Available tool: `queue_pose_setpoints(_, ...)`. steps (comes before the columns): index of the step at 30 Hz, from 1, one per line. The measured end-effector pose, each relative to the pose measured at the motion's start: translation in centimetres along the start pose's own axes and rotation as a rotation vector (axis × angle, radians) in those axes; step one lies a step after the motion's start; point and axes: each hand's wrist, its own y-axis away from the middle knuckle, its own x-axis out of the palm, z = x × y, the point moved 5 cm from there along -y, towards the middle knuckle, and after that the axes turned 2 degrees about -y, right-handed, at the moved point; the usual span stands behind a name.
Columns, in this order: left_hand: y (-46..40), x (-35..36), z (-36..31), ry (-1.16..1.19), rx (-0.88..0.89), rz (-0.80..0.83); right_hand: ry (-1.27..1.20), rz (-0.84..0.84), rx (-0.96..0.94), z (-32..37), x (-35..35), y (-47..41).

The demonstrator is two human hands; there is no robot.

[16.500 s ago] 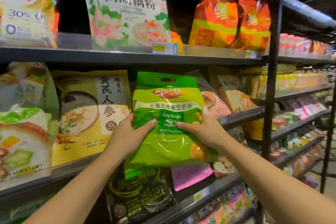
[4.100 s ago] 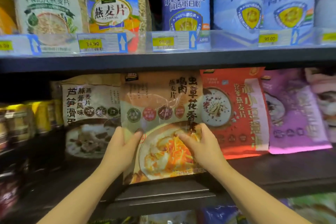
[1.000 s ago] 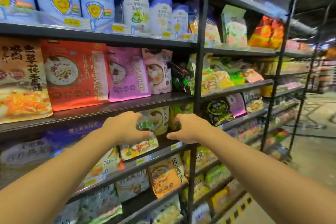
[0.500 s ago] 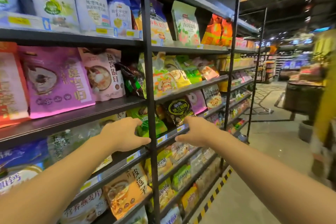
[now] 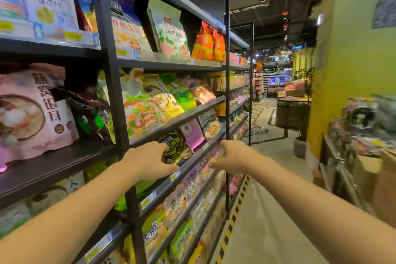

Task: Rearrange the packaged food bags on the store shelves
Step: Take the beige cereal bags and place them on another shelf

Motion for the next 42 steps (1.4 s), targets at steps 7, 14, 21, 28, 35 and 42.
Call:
queue_pose_setpoints(7, -10.8, 2.9, -2.4, 0.033, 0.088, 0.003, -0.127, -0.011, 0.049, -4.5, -0.6, -6.7)
queue_pose_setpoints(14, -22.3, 5.4, -6.0, 0.01, 0.126, 0.012, -0.08, -0.015, 0.085, -11.9, -1.5, -15.7)
queue_pose_setpoints(21, -34.5, 6.6, -11.0, 0.006, 0.044, 0.015, -0.036, 0.004, 0.043, -21.1, -4.5, -26.3)
queue_pose_setpoints(28, -45.2, 7.4, -15.8, 0.007, 0.005, -0.04, -0.032, 0.03, 0.017, -28.2, -6.5, -36.5)
queue_pose_setpoints(35, -55.0, 9.0, -17.4, -0.039, -0.004, -0.042, -0.019, 0.032, -0.048, -32.0, -5.9, -46.3)
queue_pose_setpoints(42, -67.2, 12.5, -19.2, -0.092, 0.018, -0.035, -0.012, 0.045, -0.047, -36.6, -5.2, -57.9)
